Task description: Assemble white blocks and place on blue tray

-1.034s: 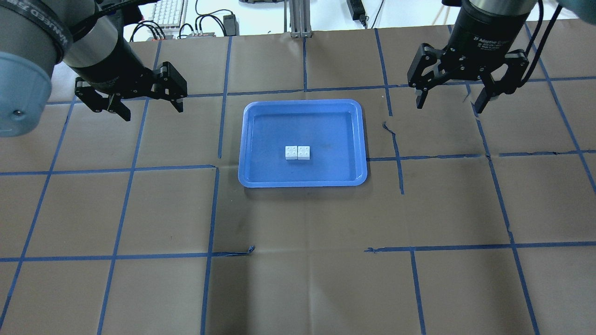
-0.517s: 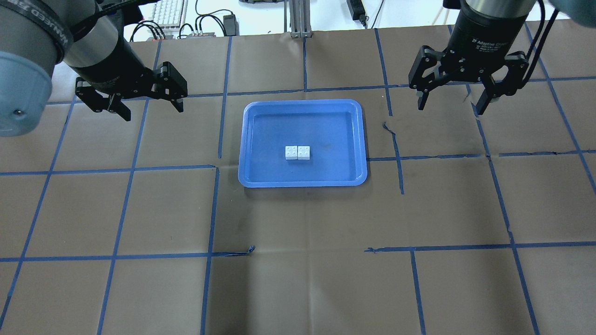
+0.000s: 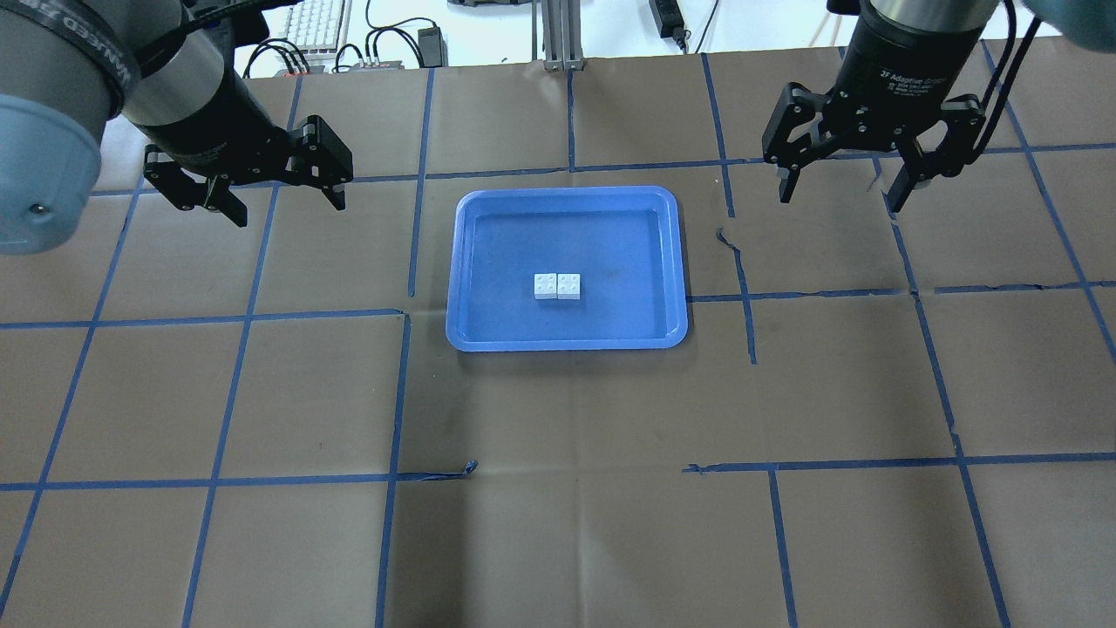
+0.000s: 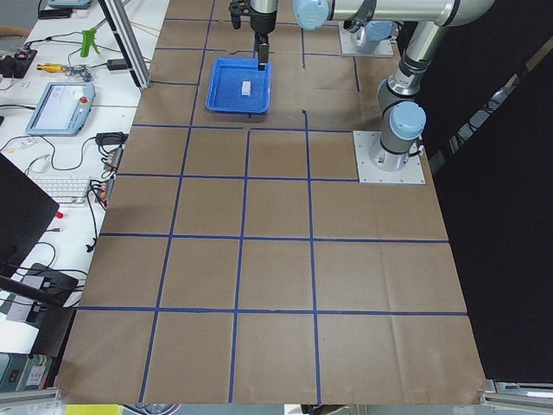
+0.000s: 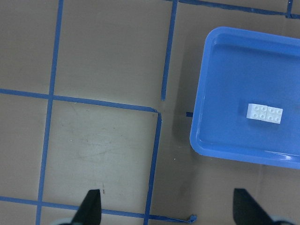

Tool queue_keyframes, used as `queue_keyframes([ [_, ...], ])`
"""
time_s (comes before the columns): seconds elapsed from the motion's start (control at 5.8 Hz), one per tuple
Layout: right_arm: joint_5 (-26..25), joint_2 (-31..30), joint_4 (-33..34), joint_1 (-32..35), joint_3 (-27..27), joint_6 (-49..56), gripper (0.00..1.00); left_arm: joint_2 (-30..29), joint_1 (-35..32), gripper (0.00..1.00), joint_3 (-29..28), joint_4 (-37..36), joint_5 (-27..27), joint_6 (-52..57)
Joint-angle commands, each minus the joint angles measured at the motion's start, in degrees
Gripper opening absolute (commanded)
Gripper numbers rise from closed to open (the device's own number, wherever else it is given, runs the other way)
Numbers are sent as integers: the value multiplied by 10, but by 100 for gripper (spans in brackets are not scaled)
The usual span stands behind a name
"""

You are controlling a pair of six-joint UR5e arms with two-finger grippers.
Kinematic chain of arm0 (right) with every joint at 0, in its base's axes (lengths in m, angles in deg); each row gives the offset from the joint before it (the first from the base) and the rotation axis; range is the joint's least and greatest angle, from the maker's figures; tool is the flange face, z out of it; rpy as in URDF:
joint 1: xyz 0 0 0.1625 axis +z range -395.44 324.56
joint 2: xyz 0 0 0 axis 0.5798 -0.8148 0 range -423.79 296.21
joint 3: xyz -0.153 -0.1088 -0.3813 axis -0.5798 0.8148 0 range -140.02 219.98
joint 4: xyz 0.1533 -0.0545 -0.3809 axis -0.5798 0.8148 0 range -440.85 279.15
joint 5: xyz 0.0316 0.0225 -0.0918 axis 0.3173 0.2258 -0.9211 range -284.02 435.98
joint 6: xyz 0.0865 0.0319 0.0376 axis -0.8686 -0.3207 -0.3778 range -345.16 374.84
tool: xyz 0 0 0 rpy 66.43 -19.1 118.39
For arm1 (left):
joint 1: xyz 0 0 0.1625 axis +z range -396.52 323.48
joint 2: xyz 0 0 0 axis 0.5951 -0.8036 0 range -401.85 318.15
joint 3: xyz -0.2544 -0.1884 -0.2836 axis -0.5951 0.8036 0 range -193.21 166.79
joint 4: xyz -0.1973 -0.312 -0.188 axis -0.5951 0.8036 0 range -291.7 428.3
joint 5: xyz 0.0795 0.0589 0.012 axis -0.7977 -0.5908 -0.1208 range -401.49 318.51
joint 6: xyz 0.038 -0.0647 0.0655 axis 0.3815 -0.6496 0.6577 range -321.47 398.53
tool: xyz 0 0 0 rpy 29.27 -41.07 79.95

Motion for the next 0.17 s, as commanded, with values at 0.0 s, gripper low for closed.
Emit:
queue_keyframes([
  [0.0,0,0,2,0,0,-1,100,4,0,99,0,0,1,0],
])
